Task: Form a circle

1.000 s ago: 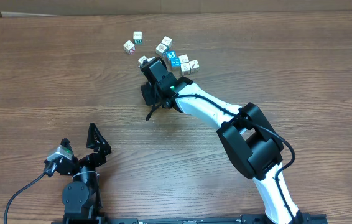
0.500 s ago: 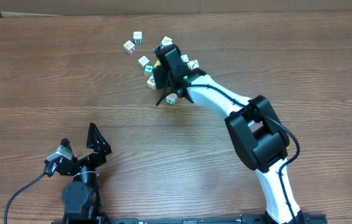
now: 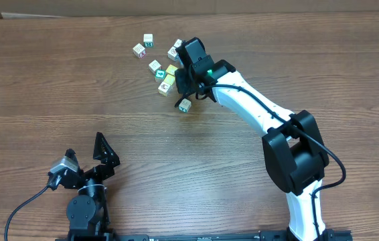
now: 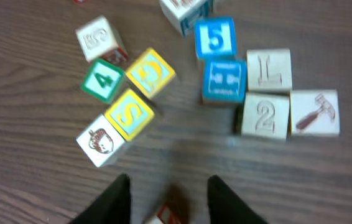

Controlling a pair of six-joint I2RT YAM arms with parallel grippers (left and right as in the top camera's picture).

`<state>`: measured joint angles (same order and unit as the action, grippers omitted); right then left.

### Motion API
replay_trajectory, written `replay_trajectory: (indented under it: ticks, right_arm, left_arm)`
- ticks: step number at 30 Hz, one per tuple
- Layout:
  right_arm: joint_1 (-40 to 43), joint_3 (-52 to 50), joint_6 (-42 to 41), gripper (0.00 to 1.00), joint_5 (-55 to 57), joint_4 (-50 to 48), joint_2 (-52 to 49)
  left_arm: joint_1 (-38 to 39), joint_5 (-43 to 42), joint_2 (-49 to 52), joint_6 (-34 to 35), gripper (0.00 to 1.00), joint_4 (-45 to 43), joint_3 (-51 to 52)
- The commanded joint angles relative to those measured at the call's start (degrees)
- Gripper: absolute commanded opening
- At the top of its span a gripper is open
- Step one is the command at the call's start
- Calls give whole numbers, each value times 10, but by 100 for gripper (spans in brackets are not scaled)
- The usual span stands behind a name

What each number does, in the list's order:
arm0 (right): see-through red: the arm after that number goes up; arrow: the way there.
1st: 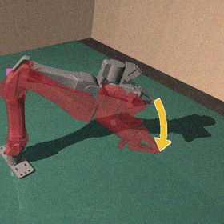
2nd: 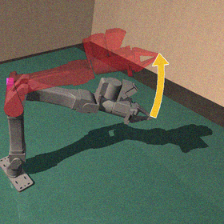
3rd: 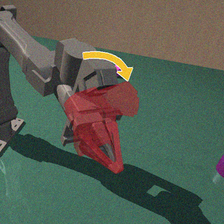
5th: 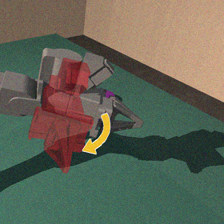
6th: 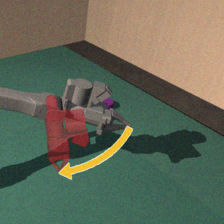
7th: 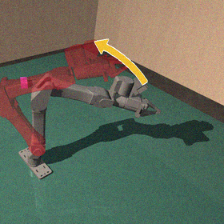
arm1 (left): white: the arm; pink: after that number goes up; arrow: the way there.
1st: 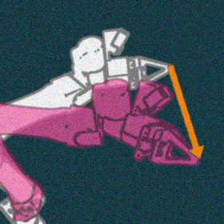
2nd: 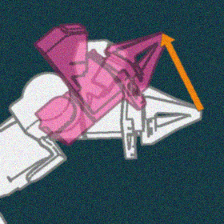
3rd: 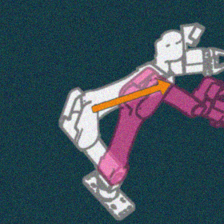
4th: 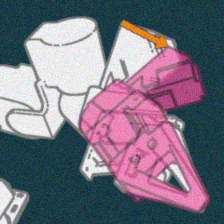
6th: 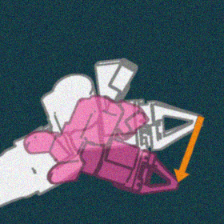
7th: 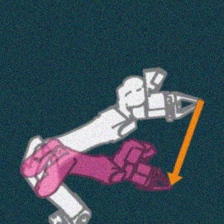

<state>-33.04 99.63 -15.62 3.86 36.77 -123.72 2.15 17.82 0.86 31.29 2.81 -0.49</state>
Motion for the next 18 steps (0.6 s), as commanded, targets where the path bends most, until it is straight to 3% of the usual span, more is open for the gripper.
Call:
replay_trajectory:
  ticks: [1,6,11,18]
  right_arm:
    - [0,-6,-34,47,3,-1,4]
    - [0,-23,-44,54,-35,0,3]
    - [-7,-41,-52,69,-50,0,3]
    - [-12,-68,-72,70,-49,-6,3]
  left_arm:
    - [0,6,-6,-7,100,0,2]
    - [0,6,-6,-7,100,0,2]
    - [0,6,-6,-7,100,0,2]
    - [0,6,-6,-7,99,0,2]
